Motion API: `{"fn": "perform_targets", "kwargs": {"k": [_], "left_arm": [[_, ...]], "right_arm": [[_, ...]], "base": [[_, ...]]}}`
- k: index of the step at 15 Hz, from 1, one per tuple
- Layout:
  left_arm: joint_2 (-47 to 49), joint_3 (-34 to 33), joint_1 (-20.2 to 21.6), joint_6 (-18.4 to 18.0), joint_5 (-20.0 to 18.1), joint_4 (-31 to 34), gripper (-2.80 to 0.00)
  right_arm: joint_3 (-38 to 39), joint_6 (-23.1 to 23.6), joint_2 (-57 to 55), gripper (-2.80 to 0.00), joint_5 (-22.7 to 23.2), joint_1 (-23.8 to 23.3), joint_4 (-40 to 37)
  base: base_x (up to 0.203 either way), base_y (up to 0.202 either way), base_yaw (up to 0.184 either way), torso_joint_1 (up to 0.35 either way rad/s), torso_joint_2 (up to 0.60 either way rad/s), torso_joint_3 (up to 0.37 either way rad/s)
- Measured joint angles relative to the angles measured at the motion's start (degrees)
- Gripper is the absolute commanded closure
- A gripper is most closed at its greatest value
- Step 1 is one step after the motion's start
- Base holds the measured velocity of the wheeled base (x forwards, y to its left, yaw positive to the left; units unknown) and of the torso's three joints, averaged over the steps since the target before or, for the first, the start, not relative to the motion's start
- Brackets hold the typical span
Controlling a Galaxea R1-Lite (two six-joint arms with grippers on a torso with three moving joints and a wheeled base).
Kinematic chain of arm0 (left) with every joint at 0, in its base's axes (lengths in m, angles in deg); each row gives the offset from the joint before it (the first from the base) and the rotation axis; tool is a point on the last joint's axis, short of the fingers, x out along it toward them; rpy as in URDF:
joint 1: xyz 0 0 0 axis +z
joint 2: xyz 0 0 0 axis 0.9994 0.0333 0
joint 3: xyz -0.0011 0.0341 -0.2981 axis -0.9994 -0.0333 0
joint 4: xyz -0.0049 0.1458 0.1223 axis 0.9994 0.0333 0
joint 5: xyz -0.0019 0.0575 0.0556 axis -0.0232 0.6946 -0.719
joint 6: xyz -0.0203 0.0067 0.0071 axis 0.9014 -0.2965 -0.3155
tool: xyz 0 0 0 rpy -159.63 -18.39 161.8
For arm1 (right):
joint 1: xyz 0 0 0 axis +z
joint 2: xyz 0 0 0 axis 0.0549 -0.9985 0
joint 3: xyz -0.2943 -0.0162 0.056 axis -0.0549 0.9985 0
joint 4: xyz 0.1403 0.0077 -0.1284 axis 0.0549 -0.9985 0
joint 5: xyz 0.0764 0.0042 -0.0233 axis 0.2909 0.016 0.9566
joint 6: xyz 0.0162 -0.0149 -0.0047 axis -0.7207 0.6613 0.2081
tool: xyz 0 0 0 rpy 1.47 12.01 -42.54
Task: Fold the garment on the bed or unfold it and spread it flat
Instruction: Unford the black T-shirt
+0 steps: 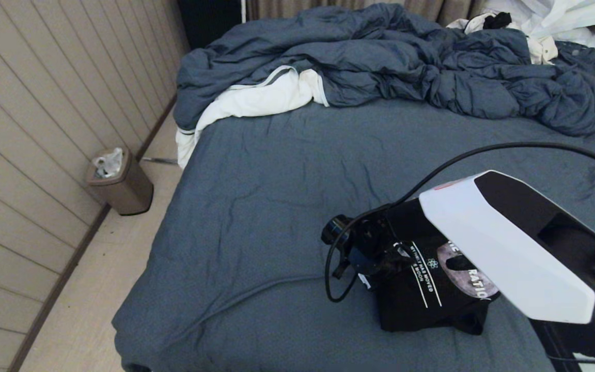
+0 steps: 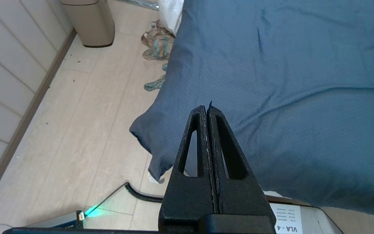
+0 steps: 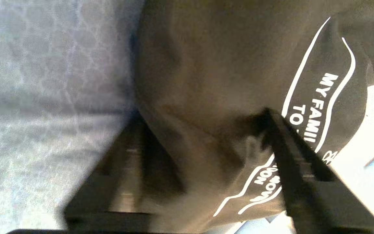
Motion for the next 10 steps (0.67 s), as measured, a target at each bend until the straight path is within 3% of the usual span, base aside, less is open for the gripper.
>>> {"fn": "perform_targets", "kwargs": {"k": [10], "left_arm": [[0.0, 0.0, 0.0, -0.01, 0.02, -0.02, 0.0]], "right_arm": [[-1.27, -0.22, 0.56, 0.0, -0.56, 3.56, -0.26]], "base": [[0.0, 0.0, 0.0, 0.0, 0.0, 0.0]]}}
